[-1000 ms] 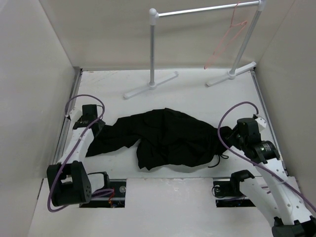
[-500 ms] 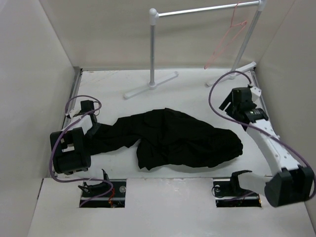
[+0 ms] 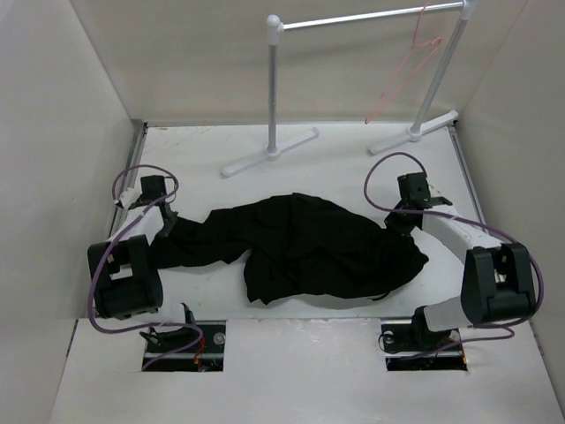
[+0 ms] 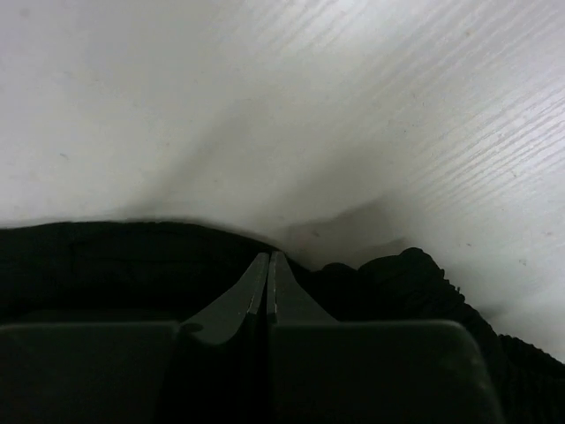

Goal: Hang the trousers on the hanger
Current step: Flatten out the trousers at the center of the board.

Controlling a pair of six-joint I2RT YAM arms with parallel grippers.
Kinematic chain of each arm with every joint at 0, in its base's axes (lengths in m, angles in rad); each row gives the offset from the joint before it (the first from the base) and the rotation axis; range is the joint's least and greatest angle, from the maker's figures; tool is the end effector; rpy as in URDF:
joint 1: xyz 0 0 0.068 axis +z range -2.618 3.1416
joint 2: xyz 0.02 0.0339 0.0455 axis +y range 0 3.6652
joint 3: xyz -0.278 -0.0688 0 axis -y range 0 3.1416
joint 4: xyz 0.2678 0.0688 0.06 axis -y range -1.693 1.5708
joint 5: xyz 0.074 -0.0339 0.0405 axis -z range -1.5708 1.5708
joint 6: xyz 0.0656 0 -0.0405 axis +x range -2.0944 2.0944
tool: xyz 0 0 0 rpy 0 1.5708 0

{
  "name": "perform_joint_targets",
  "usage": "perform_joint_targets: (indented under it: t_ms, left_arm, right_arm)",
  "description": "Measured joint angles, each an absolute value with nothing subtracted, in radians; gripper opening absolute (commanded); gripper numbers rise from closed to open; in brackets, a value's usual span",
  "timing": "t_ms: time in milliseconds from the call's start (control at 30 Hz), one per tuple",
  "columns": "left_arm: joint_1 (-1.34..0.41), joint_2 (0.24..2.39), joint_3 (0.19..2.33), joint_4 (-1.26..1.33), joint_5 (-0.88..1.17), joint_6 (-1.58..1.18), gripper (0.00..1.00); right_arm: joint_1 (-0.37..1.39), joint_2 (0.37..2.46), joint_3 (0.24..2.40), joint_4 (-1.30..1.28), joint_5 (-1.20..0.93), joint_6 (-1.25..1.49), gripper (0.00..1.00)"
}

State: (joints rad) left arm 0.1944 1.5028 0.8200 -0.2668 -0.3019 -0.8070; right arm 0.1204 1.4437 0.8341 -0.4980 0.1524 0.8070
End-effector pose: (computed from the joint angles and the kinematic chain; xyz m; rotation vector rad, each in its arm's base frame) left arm 0.3163 0.0822 0.1573 -1.2865 2.1008 0.1187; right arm 0.2997 0.0262 0.1609 0.9401 2.4878 0.0989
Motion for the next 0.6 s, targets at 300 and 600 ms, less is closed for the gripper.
perform_joint_targets:
  t_ms: [300, 600]
  left_arm:
    - [0.214, 1.275, 1.034, -0.304, -0.280, -0.840, 0.01]
    - [0.384, 1.110, 1.287, -0.397, -0.252, -0.878, 0.03]
  right_arm:
    - [0.291, 1.050, 1.056, -0.499, 0.343, 0.747, 0.02]
    - [0.596, 0.683, 1.192, -0.532, 0.549, 0.617, 0.04]
